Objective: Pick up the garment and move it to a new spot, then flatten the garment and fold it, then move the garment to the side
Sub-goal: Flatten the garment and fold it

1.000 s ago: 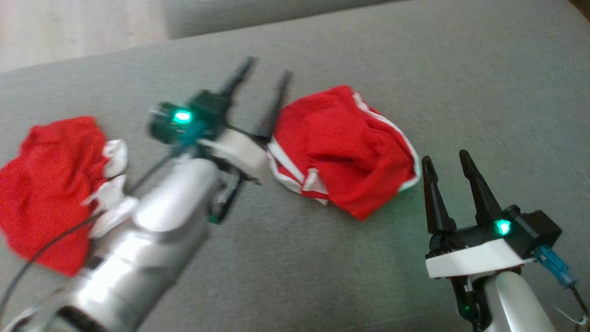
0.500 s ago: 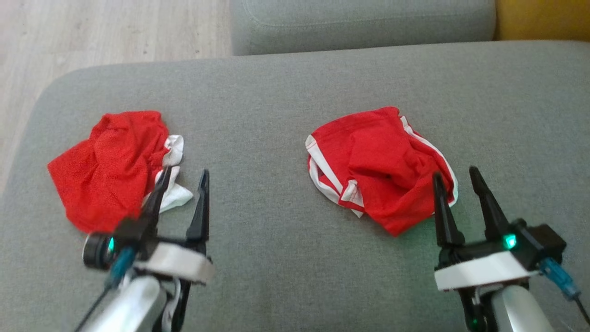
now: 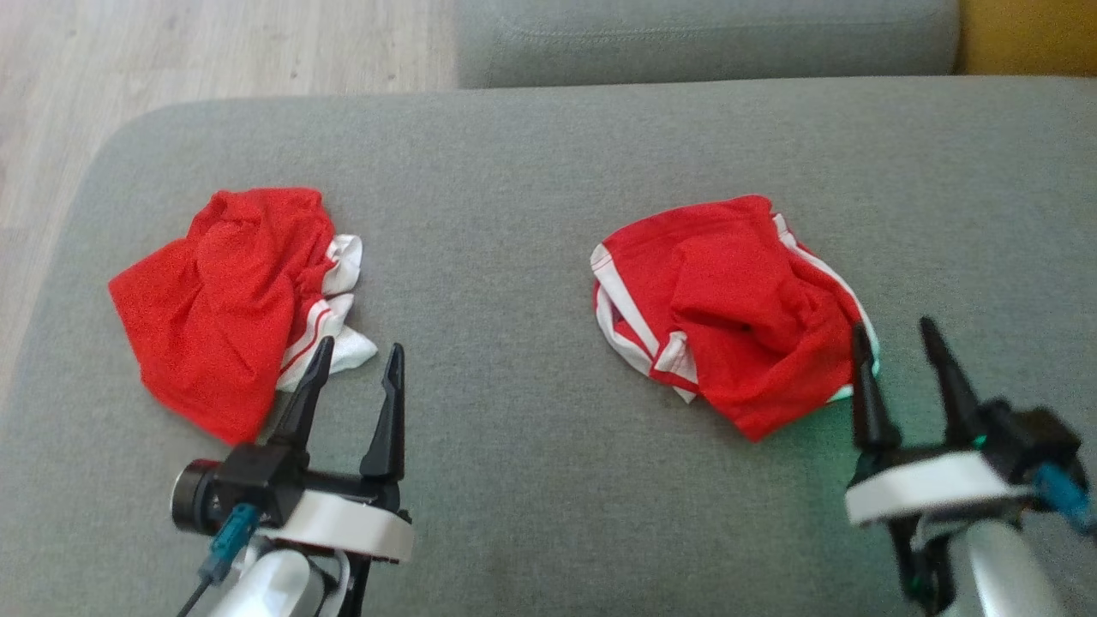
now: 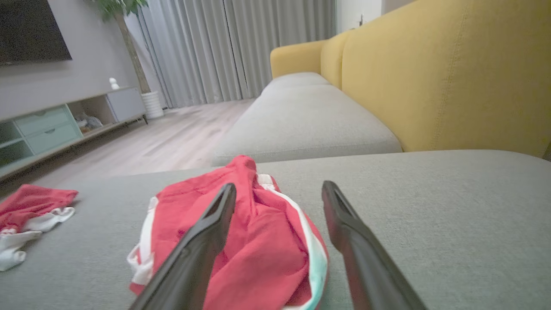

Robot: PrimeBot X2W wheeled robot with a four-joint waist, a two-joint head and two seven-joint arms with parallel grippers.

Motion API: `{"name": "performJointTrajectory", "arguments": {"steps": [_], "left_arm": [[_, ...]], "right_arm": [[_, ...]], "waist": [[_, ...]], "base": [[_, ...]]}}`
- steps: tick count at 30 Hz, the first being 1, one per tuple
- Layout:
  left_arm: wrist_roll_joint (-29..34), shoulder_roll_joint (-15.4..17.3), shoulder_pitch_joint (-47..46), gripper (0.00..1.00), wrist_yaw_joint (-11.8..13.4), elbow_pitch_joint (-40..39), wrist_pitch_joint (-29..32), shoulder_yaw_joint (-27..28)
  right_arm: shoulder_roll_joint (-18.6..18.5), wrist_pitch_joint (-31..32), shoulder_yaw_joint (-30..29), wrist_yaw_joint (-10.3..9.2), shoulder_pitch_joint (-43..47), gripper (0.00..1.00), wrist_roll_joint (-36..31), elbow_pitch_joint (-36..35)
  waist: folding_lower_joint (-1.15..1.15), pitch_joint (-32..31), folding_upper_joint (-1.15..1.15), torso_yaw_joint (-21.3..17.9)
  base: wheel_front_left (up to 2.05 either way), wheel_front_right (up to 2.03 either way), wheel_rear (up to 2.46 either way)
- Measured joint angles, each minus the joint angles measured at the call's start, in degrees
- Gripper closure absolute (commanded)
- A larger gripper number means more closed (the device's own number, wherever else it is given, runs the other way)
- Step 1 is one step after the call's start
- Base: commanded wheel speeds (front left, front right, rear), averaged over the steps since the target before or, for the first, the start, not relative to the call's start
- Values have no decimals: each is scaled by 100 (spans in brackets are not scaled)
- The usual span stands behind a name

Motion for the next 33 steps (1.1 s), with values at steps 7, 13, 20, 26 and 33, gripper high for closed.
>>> {"name": "performJointTrajectory", "arguments": {"steps": [7,13,20,26,33], "left_arm": [[127,-192,-31,0,-197,123,0,32],[158,-350,-159,0,-322,224,0,177],[261,-475,-216,0,-445,347,0,344],[359,-534,-218,0,-541,409,0,471],[450,-649,-205,0,-589,438,0,720]], "right_arm": [[-5,771,-419,0,-1301,0,-453,903],[-12,1350,-806,0,-1863,0,-716,1747],[-12,1570,-706,0,-2162,0,-996,2487],[-14,1359,-855,0,-2287,100,-1071,2773],[-14,1081,-1358,0,-2732,100,-1317,2512]], "waist": [[1,216,0,185],[1,334,0,361],[1,526,0,512],[1,522,0,515],[0,339,0,393]], "base": [[0,0,0],[0,0,0],[0,0,0],[0,0,0],[0,0,0]]}}
